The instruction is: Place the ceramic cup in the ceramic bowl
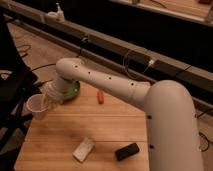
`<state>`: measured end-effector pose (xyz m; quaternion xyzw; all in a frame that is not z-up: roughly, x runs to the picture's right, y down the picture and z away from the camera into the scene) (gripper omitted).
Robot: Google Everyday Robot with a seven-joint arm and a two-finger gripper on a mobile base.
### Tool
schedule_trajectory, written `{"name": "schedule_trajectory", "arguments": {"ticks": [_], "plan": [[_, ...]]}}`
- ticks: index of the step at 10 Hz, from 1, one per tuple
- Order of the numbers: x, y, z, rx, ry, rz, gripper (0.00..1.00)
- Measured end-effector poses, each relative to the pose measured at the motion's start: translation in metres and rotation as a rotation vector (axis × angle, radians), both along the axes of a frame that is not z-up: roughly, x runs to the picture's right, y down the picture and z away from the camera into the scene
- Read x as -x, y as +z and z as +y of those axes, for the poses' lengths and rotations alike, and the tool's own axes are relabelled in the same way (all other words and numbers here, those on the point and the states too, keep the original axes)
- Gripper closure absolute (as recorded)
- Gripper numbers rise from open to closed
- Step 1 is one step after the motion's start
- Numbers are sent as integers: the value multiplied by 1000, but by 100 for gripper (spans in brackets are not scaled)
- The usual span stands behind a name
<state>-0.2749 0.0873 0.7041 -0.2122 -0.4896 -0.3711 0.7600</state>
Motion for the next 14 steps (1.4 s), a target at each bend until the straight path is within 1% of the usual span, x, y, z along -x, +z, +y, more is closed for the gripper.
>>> {"name": "schedule_trajectory", "arguments": {"ticks": [2,4,6,8,9,10,11,13,14], "plan": [[-9,9,-25,-34,33,14,100],[-26,19,-53,-61,69,38,100],[-45,30,-80,-84,110,64,100],[-59,43,-104,-97,161,70,100],[-65,49,-113,-97,181,72,100],[-72,62,-124,-94,208,79,100],[-77,77,-134,-81,235,75,100],[-74,90,-141,-60,259,56,100],[-75,92,-143,-58,264,55,100]]}}
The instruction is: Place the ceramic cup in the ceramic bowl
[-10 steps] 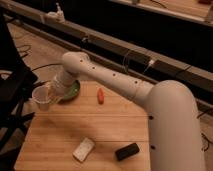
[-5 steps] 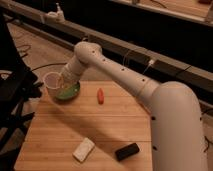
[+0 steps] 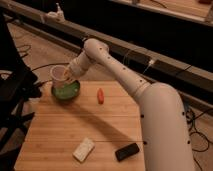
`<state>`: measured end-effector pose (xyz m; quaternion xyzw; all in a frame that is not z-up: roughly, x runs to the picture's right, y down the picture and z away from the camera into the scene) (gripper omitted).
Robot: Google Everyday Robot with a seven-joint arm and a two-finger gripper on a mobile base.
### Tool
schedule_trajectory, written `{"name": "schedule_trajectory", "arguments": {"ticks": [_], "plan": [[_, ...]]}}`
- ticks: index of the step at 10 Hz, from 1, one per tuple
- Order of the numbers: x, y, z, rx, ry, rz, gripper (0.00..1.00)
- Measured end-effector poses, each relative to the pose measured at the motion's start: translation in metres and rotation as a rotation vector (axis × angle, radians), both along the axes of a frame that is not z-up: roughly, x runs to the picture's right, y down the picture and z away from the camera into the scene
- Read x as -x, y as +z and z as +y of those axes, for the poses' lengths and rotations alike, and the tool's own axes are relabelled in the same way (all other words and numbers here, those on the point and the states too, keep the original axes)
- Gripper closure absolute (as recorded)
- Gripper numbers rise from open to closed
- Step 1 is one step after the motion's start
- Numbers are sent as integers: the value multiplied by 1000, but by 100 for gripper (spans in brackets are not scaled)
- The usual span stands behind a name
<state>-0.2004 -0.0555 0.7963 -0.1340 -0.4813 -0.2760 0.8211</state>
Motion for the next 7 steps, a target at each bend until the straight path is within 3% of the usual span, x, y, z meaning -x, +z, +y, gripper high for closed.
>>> {"name": "schedule_trajectory", "arguments": {"ticks": [5,7], "plan": [[-2,2,0,-1,-3,7,100],[-24,22,-6,10,-7,74,100]]}}
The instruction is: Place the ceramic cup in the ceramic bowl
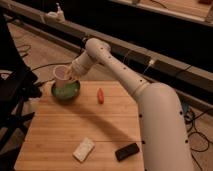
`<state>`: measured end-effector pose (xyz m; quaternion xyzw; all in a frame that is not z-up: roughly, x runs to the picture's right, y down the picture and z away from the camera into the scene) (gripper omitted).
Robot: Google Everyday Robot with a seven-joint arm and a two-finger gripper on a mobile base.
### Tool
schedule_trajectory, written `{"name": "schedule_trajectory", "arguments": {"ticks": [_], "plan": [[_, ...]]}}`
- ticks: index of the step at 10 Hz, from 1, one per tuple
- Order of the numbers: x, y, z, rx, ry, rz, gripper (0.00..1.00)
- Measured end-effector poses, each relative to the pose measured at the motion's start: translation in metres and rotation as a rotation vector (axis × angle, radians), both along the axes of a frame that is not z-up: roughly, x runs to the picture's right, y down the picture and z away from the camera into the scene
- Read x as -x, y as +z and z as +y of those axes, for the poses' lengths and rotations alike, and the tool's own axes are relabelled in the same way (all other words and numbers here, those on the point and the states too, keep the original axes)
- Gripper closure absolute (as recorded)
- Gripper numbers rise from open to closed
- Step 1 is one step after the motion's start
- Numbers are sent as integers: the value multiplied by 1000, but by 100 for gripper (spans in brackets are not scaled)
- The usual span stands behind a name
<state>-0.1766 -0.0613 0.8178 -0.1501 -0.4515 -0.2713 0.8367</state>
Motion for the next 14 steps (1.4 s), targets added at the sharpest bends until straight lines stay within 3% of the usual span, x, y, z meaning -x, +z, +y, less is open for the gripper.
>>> {"name": "schedule_trajectory", "arguments": {"ticks": [4,10,11,14], "plan": [[-18,33,-7,40,-33,85,100],[-6,80,1,119,-50,88,98],[-5,85,1,124,-45,87,94],[-1,107,8,149,-21,83,59]]}}
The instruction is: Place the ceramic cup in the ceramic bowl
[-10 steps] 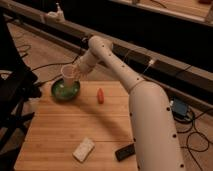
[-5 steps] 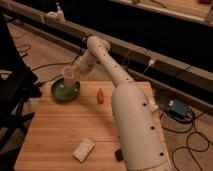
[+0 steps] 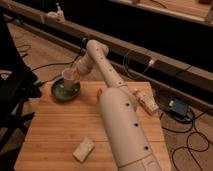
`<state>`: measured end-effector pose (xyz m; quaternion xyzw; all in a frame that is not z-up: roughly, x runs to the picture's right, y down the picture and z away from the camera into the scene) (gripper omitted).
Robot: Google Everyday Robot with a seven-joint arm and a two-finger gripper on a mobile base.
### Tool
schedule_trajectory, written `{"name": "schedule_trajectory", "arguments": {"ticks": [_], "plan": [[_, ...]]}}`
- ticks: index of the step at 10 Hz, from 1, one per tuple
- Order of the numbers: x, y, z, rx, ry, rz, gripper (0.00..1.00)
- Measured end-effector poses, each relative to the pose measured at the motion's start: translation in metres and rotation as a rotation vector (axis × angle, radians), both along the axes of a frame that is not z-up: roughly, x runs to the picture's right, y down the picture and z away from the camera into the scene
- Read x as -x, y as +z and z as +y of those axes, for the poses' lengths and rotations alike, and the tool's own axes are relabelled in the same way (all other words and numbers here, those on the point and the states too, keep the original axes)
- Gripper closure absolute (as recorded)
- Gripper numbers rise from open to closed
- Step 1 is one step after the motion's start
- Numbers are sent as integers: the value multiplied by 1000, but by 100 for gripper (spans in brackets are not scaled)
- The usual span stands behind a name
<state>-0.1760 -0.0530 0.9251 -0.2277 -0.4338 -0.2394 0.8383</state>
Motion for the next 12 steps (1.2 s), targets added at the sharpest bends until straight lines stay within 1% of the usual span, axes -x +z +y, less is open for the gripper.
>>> {"name": "schedule_trajectory", "arguments": {"ticks": [2,3,4,5,7,8,9,10,11,12], "plan": [[-3,7,6,18,12,2,41],[-5,10,10,31,14,2,31],[-5,11,13,40,13,1,24],[-3,11,17,52,9,-3,20],[1,7,20,57,-9,-7,20],[1,4,16,48,-16,-8,20],[1,-2,7,24,-19,-11,20],[2,-9,-8,-16,-8,-17,20],[3,-20,-29,-68,15,-30,20],[3,-29,-45,-107,37,-41,20]]}}
